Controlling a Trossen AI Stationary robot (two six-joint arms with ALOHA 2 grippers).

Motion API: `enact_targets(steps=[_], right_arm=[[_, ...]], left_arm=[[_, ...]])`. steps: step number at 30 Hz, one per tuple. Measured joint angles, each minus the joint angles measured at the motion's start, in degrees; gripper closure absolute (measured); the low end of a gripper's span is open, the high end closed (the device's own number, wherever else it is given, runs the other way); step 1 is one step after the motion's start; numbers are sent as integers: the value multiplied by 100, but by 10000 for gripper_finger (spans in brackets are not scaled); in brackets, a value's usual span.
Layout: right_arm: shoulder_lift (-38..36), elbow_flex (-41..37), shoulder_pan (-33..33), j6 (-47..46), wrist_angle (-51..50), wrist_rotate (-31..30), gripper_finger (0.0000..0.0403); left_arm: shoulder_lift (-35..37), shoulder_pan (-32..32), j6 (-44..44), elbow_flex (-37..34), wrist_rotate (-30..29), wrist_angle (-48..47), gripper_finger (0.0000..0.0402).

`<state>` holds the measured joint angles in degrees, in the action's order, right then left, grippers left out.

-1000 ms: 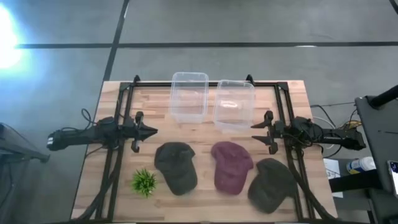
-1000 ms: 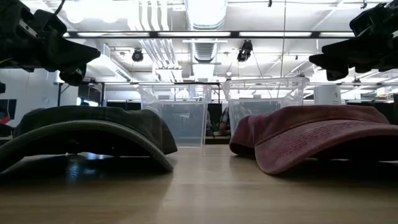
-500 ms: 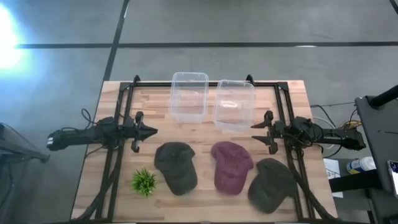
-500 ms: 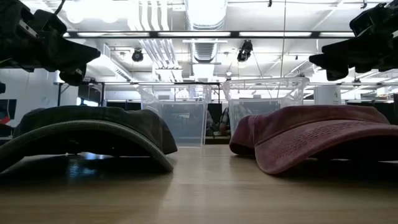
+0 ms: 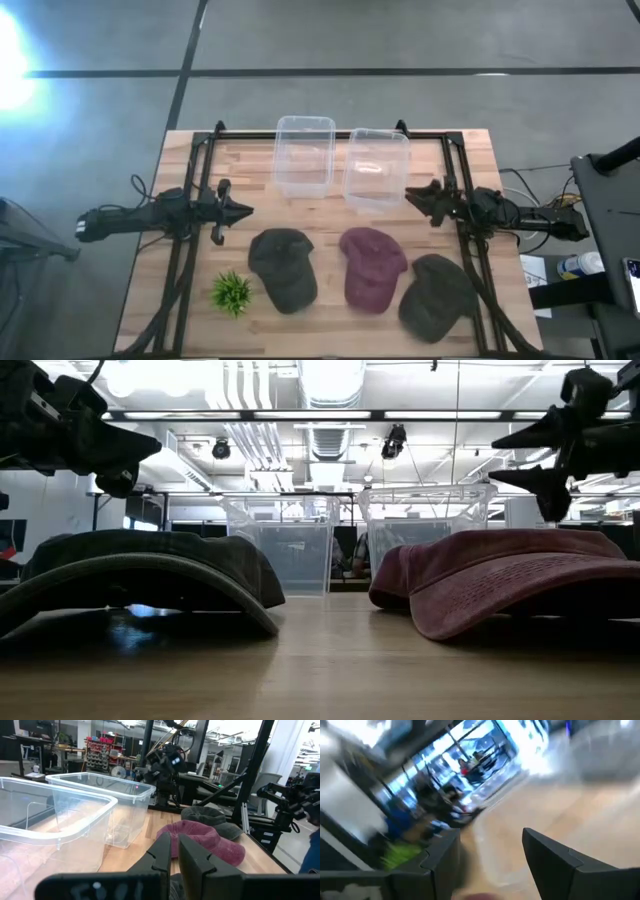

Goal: Pick & Place hat
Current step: Put the red cap into the right transparent bin

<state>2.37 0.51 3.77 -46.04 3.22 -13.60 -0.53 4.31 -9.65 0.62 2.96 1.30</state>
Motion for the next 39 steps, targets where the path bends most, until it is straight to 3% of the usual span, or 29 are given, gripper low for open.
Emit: enact_targets(steps=[3,6,12,15,17,21,26,30,39], right_arm=[[0,0,-1,-1503,4,17,193],[0,0,0,-2206,2,27,193],[2,0,-5,-2150,14,386,193],[13,0,-15,-1637,620,1409,193],[44,4,-24,-1861,1273,1869,193],[301,2,-159,-2174,2257,1790,193],[1131,33,-718,-2494,3290,1531,193],[2154,603,-1621,-2987,2363,1495,193],[5244,2844,-3564,-3758,-780,1208,193]], left_arm=[[1,1,0,0,0,0,374],[0,1,-1,0,0,0,374],[1,1,-2,0,0,0,374],[-1,1,0,0,0,0,374],[1,1,-1,0,0,0,374],[0,-1,0,0,0,0,374],[0,1,-1,0,0,0,374],[1,0,0,0,0,0,374],[1,1,-2,0,0,0,374]])
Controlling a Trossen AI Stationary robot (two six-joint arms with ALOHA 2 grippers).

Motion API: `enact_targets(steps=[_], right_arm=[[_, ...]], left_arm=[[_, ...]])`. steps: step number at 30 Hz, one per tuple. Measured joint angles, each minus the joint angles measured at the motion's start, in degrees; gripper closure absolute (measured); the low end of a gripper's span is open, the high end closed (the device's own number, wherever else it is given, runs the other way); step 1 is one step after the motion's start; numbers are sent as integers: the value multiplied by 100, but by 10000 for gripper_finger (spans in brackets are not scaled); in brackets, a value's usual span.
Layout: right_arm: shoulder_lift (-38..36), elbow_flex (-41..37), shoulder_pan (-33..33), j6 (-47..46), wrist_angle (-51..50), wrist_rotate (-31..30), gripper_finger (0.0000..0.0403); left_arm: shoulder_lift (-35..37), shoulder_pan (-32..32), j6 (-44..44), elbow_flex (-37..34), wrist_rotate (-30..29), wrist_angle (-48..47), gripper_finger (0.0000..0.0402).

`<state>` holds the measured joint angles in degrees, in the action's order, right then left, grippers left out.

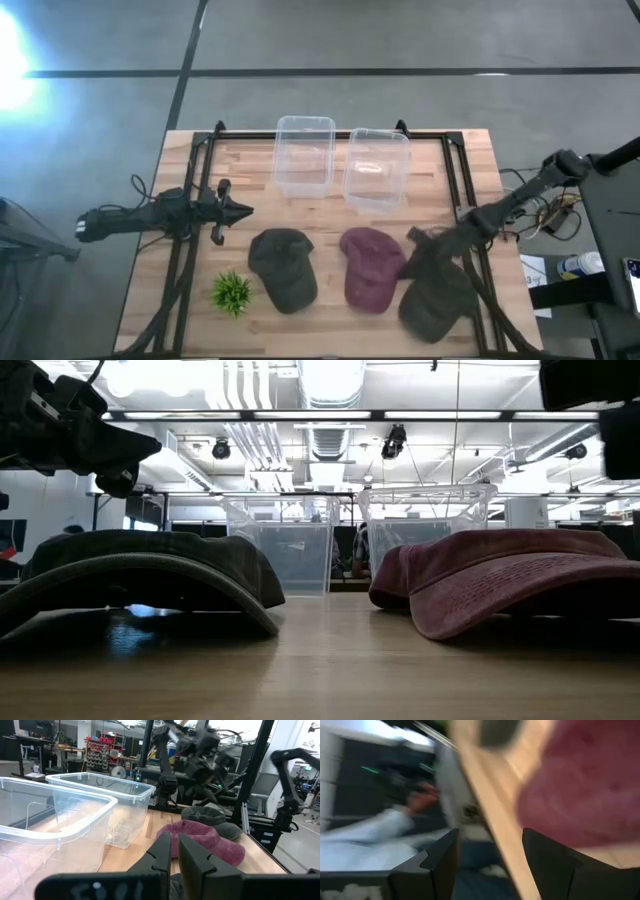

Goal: Pick & Place hat
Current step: Put the red cap into the right transparent bin

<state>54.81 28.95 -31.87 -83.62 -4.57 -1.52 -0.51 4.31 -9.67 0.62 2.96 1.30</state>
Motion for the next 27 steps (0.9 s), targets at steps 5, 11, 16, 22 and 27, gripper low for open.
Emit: enact_targets(steps=[5,11,16,22,27], right_arm=[[1400,1187,-398,-193,-1237,22,193],[2840,2549,-582,392,-2676,51,193],[3931,3358,-602,1191,-2914,895,193],[4992,4791,-783,2025,-4683,127,193],[5778,5918,-1005,2540,-6109,-1256,193]], left_arm=[[-1,-2,2,0,0,0,374],[0,-2,2,0,0,0,374],[-1,0,1,0,0,0,374],[-2,0,0,0,0,0,374],[-1,0,1,0,0,0,374]])
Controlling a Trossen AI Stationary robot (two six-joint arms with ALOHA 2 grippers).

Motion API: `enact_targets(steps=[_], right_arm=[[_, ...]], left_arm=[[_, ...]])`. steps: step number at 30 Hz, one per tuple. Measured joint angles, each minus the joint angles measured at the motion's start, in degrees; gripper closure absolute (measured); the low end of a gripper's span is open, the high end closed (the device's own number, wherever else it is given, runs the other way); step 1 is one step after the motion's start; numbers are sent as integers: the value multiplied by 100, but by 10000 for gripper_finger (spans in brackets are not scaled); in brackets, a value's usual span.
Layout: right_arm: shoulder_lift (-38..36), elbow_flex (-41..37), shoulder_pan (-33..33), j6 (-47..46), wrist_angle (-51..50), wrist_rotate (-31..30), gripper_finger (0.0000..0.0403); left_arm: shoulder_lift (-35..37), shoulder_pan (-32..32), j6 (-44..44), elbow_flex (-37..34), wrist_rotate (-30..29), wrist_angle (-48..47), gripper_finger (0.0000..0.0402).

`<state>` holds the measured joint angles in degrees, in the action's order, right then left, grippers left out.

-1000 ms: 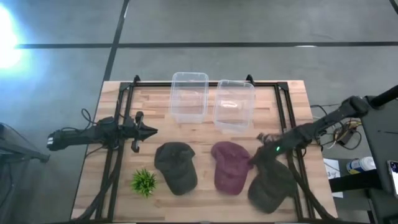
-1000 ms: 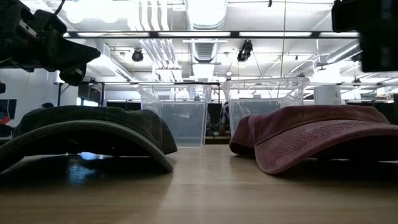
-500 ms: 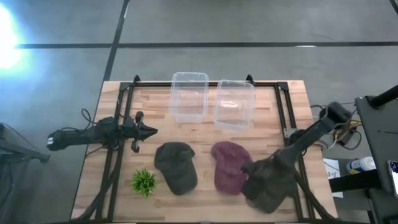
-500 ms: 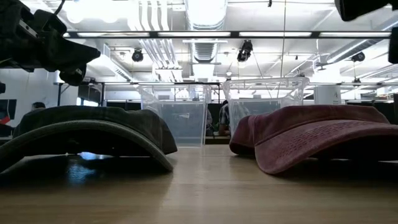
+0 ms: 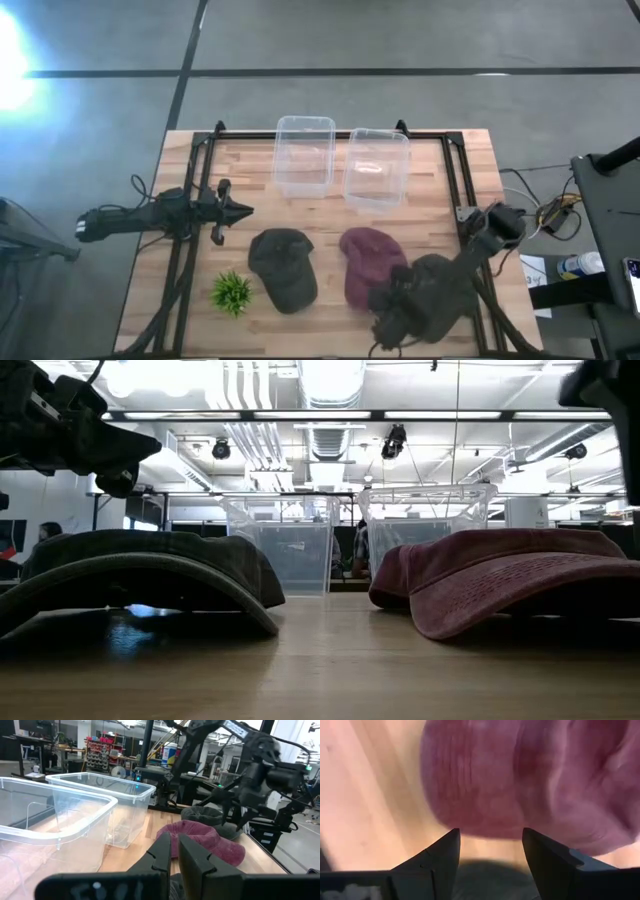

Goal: Pick & Place hat
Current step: Put the red cap into the right transparent bin

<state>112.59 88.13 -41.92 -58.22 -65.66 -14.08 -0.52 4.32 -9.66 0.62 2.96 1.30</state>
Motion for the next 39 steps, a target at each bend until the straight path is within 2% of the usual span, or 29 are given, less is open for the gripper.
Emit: enact_targets(steps=[11,18,25,30,39], right_arm=[[1551,1991,-220,597,-203,-366,193],[2602,3457,-257,342,-1878,-1412,193],[3323,4374,-235,139,-2388,-1157,193],[3476,4497,-220,159,-2435,-1201,193],[3460,4000,-104,158,-2449,-1463,193]], left_arm=[[-1,-1,0,0,0,0,374],[-1,0,1,0,0,0,374],[1,-2,1,0,0,2,374],[-3,-1,-1,0,0,1,374],[-3,-2,-2,0,0,0,374]])
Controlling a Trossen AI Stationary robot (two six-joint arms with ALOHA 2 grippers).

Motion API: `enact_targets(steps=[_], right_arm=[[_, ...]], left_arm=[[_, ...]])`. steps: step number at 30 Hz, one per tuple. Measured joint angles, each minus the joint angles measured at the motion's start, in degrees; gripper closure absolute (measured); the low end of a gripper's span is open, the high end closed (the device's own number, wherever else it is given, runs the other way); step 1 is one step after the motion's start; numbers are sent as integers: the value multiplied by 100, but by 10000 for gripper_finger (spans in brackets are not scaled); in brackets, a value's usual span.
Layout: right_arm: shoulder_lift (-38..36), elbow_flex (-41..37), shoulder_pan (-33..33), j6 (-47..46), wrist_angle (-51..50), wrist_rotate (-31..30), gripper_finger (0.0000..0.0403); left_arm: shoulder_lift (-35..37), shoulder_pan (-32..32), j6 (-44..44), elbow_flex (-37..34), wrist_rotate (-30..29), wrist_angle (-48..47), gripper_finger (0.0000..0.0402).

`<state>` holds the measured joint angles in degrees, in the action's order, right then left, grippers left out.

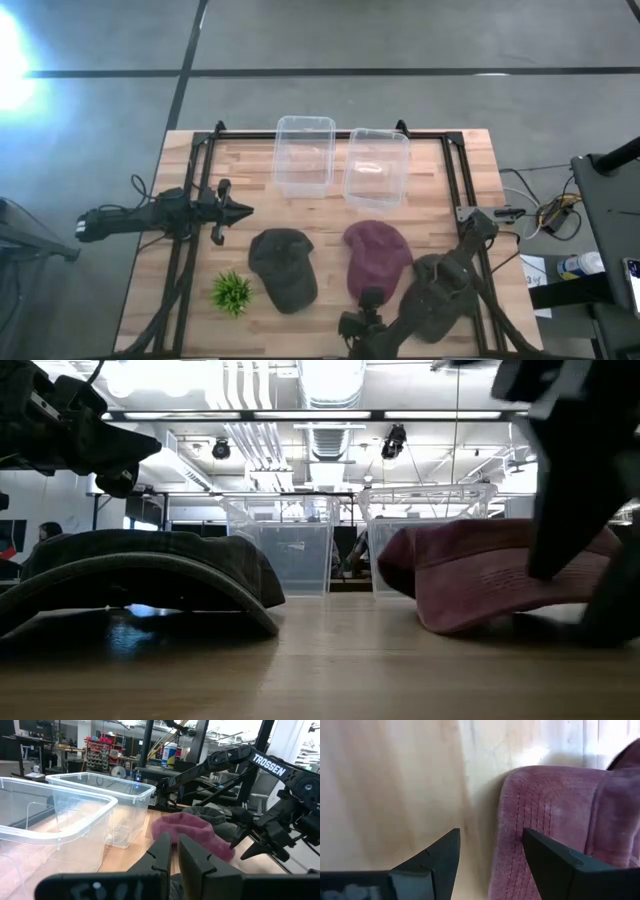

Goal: Pick & Place hat
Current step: Put the red cap into the right transparent bin

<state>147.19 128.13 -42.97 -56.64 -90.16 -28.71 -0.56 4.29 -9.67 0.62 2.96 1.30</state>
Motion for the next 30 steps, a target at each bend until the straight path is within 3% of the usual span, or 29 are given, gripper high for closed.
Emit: enact_targets(steps=[14,19,24,28,30], right_arm=[[-802,-47,177,-327,14,-131,193],[-1334,-206,322,-1558,23,234,193],[-2234,-1188,810,-3375,24,1272,193],[-3203,-2267,1329,-4329,457,1263,193],[-3607,-2792,1660,-4359,854,1271,193]], left_arm=[[0,0,2,0,0,0,374],[-2,2,2,0,0,0,374],[-2,2,2,0,0,0,374],[-2,2,2,0,0,0,374],[-2,2,1,0,0,0,374]])
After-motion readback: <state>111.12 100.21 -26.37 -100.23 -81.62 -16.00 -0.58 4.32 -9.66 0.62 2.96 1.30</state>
